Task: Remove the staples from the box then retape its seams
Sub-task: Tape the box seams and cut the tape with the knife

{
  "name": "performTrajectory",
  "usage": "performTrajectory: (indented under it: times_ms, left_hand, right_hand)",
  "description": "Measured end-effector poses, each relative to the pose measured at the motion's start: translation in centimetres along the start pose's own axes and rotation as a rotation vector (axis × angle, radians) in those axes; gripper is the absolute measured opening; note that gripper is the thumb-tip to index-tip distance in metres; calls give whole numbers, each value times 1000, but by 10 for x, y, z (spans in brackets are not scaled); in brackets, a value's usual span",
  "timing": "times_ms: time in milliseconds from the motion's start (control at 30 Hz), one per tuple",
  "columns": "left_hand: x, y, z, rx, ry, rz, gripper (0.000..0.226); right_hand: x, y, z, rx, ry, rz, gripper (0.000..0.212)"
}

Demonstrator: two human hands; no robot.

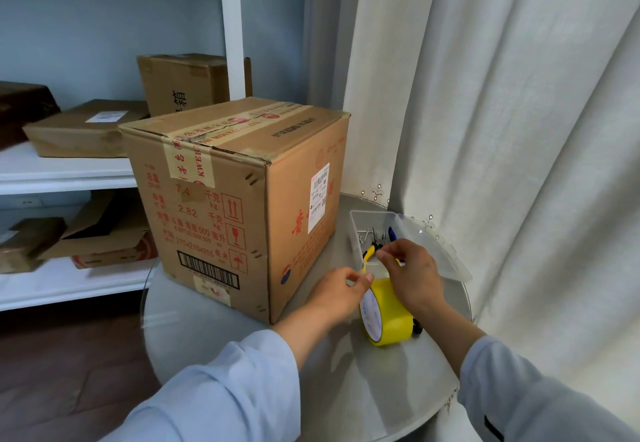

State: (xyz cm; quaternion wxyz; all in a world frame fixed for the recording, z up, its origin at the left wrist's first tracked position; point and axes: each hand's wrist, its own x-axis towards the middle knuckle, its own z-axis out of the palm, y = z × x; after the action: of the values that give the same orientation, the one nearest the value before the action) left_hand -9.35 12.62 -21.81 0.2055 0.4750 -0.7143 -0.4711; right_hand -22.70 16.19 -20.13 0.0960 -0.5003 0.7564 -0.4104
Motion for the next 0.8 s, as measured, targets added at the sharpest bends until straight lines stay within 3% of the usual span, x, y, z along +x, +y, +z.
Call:
performTrajectory:
  times_ms: [233, 567, 800]
  left_hand:
    - [7, 4, 6, -66, -105, 1, 29]
    - [6, 6, 6, -31, -1, 29, 21]
    - [4, 2, -5, 23, 78, -18, 21]
  right_hand:
    - [4, 4, 2, 84, -56, -6, 14]
    - [-4, 9, 8, 125, -64, -21, 3]
    - [-7, 8, 7, 123, -65, -40, 9]
